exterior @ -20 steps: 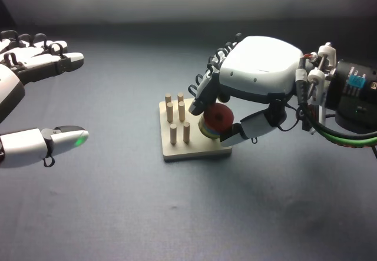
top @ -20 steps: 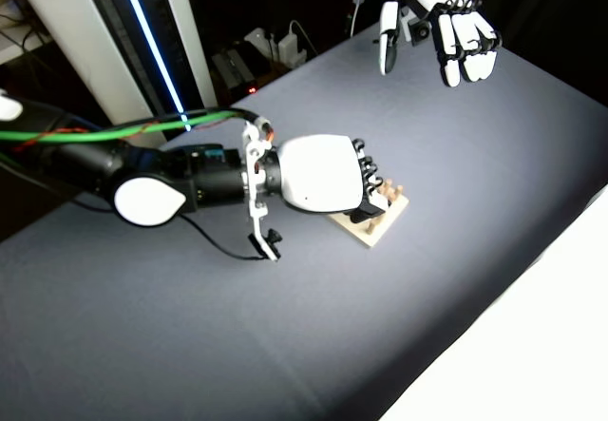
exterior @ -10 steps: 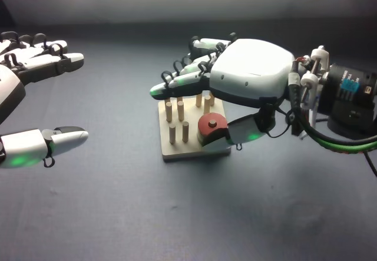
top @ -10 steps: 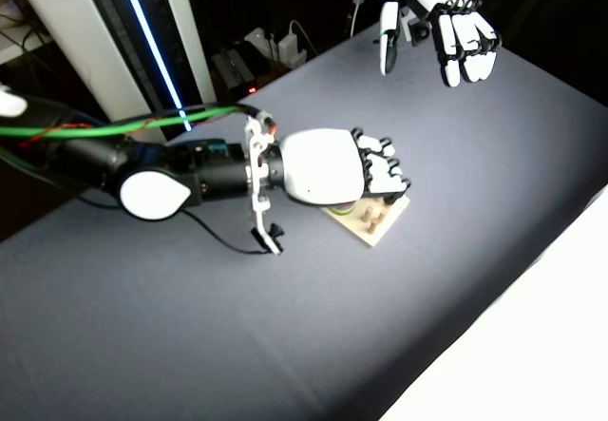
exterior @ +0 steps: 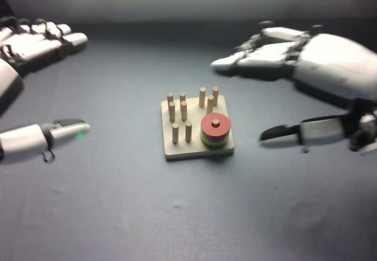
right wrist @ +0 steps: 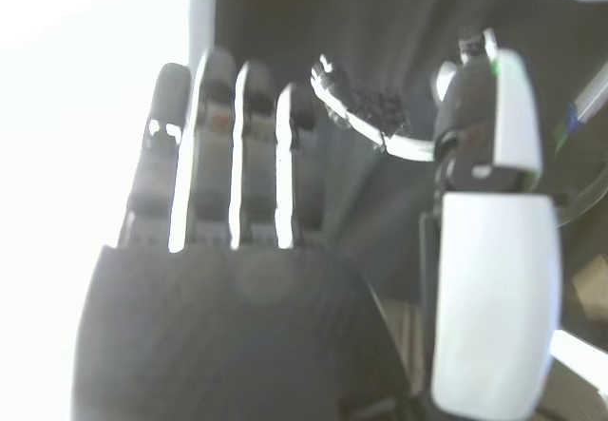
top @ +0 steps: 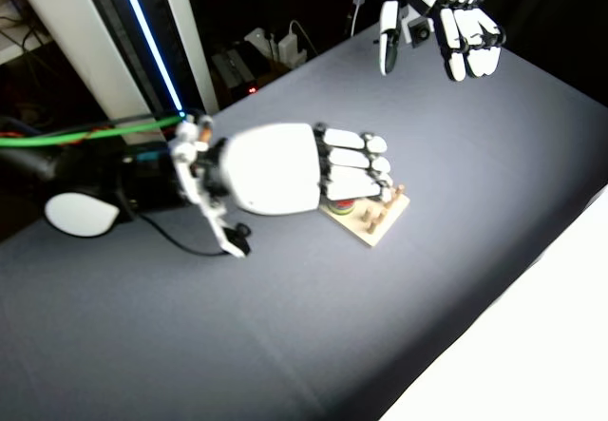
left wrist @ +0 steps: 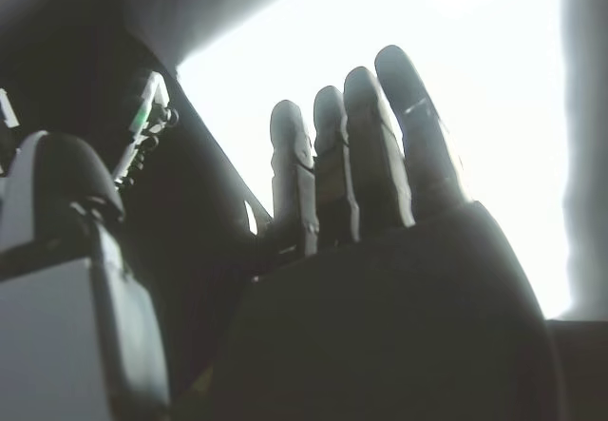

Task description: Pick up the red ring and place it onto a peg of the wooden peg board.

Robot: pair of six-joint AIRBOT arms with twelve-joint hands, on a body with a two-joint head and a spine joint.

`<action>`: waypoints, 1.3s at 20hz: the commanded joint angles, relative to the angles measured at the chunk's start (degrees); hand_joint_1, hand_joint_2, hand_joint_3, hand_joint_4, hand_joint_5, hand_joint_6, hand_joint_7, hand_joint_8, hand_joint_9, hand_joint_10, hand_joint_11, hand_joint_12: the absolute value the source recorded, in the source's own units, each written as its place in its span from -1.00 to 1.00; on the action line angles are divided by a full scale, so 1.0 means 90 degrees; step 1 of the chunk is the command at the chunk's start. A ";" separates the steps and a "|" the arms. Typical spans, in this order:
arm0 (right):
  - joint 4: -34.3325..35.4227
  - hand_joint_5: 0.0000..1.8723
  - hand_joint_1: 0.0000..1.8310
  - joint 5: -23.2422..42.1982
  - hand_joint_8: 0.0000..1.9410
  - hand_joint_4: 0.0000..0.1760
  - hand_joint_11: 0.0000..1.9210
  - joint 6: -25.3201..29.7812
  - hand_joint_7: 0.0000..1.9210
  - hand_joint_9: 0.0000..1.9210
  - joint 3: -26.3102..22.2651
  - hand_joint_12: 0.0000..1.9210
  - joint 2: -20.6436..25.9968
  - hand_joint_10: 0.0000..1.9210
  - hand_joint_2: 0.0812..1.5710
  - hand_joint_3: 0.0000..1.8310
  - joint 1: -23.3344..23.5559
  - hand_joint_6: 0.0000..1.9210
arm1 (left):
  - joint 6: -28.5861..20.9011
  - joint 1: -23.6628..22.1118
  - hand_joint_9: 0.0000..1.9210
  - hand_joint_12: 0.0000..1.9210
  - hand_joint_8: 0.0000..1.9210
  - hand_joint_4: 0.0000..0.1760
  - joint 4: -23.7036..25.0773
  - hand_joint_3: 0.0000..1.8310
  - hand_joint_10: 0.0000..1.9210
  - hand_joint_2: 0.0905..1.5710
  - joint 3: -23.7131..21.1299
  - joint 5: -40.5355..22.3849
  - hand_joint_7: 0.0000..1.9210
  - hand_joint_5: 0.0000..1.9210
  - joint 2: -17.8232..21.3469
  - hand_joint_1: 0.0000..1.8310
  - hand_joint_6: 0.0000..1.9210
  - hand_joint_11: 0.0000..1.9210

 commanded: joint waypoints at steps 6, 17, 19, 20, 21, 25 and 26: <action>0.1501 -0.47 -0.46 0.2959 -1.00 -1.00 -0.46 -0.0151 -0.24 -0.13 -0.0617 -0.27 0.0826 -0.98 0.60 -1.00 -0.1211 -1.00 | -0.0254 -0.0024 -0.73 0.00 -0.99 -0.99 0.0212 -0.99 -0.98 0.41 -0.0107 -0.1879 -0.82 -0.87 0.0132 -0.34 -1.00 -1.00; 0.1816 -0.50 -0.40 0.4848 -0.95 -0.94 -0.73 -0.1040 -0.30 -0.28 -0.1706 0.23 0.1615 -0.89 0.75 -0.99 -0.1635 -1.00 | -0.0384 -0.1583 -0.20 0.30 -0.82 0.44 0.1234 -1.00 -0.54 0.93 -0.0074 -0.2336 -0.25 -0.65 0.0234 -0.41 0.97 -0.65; 0.1852 -0.46 -0.21 0.4849 -0.41 0.72 -0.51 -0.0811 -0.01 -0.13 -0.1940 0.79 0.1973 0.00 0.74 -0.99 -0.1564 0.67 | -0.0516 -0.1700 -0.47 0.95 0.47 -1.00 0.1182 -1.00 0.70 0.94 -0.0074 -0.2336 -0.42 -0.66 0.0183 -0.88 0.82 -0.67; 0.1935 -0.44 -0.17 0.4849 -0.24 0.40 -0.42 -0.0758 -0.02 -0.13 -0.1980 0.81 0.1975 0.26 0.74 -1.00 -0.1526 0.71 | -0.0738 -0.1657 -0.51 0.99 0.68 -1.00 0.1129 -1.00 0.89 0.89 -0.0071 -0.2336 -0.49 -0.67 0.0177 -0.98 0.82 -0.65; 0.2052 -0.45 -0.19 0.4850 -0.16 0.65 -0.46 -0.0751 -0.14 -0.23 -0.2024 0.82 0.1937 0.30 0.75 -1.00 -0.1487 0.73 | -0.0929 -0.1657 -0.53 1.00 0.69 -1.00 0.1097 -1.00 0.89 0.80 -0.0057 -0.2336 -0.51 -0.61 0.0178 -1.00 0.78 -0.61; 0.2354 -0.51 -0.30 0.4851 0.05 0.95 -0.50 -0.0379 -0.30 -0.29 -0.2134 0.72 0.1595 0.31 0.79 -1.00 -0.1433 0.79 | -0.1262 -0.1814 -0.50 0.93 0.67 -1.00 0.0938 -0.99 0.81 0.95 -0.0028 -0.2336 -0.51 -0.74 -0.0179 -1.00 0.76 -0.76; 0.2373 -0.47 -0.25 0.4852 0.02 0.99 -0.50 -0.0144 -0.26 -0.24 -0.2080 0.65 0.1474 0.22 0.76 -1.00 -0.1426 0.76 | -0.1386 -0.1839 -0.46 0.88 0.57 -1.00 0.0938 -0.99 0.72 0.96 0.0011 -0.2337 -0.47 -0.67 -0.0283 -1.00 0.64 -0.75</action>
